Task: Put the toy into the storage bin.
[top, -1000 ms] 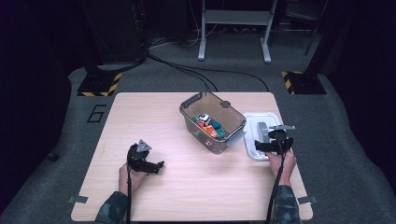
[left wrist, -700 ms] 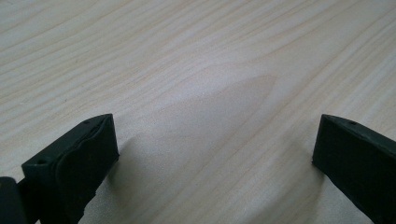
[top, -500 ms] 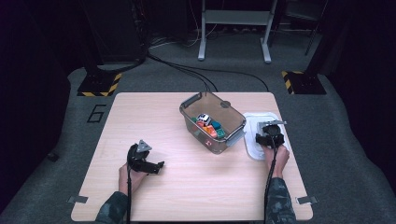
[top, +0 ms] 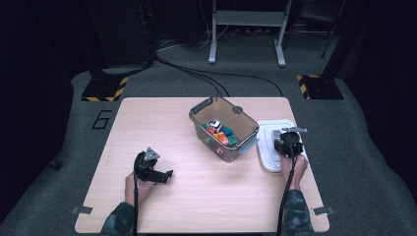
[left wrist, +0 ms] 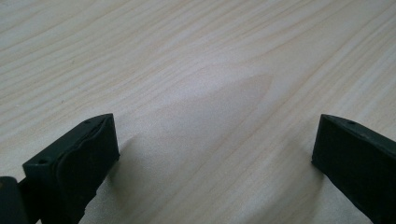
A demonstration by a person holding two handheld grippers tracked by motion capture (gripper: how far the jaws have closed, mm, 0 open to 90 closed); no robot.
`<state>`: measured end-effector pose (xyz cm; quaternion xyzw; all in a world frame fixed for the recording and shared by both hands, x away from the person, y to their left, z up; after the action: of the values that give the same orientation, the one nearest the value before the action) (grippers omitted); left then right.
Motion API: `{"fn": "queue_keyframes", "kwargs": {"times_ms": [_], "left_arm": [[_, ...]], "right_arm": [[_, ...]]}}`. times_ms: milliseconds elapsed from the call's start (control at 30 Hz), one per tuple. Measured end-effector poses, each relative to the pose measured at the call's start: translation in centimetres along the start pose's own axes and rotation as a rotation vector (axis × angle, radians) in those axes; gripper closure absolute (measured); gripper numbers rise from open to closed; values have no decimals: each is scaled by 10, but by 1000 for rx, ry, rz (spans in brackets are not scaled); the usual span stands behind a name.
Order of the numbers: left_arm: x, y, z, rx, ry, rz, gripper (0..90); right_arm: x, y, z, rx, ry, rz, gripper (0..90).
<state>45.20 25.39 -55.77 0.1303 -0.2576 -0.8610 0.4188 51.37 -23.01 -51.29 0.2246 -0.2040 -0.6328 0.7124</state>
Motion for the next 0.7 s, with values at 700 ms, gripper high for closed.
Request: {"fn": "queue_keyframes", "kwargs": {"times_ms": [700], "left_arm": [[0, 0, 0, -4, 0, -1, 3]], "right_arm": [[13, -28, 47, 3, 39, 5, 675]]}}
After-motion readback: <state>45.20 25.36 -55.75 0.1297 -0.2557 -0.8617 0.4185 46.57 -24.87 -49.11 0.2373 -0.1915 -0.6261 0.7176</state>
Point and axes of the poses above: each handheld gripper's, and its own axes: z roughly backward along the jaws, y roughly out of its top, x roughly to its right, the point moved 4 cm from there along -z, roughly forward along the jaws, and after that the axes turned 12 degrees about -x, right-handed, at the moved point
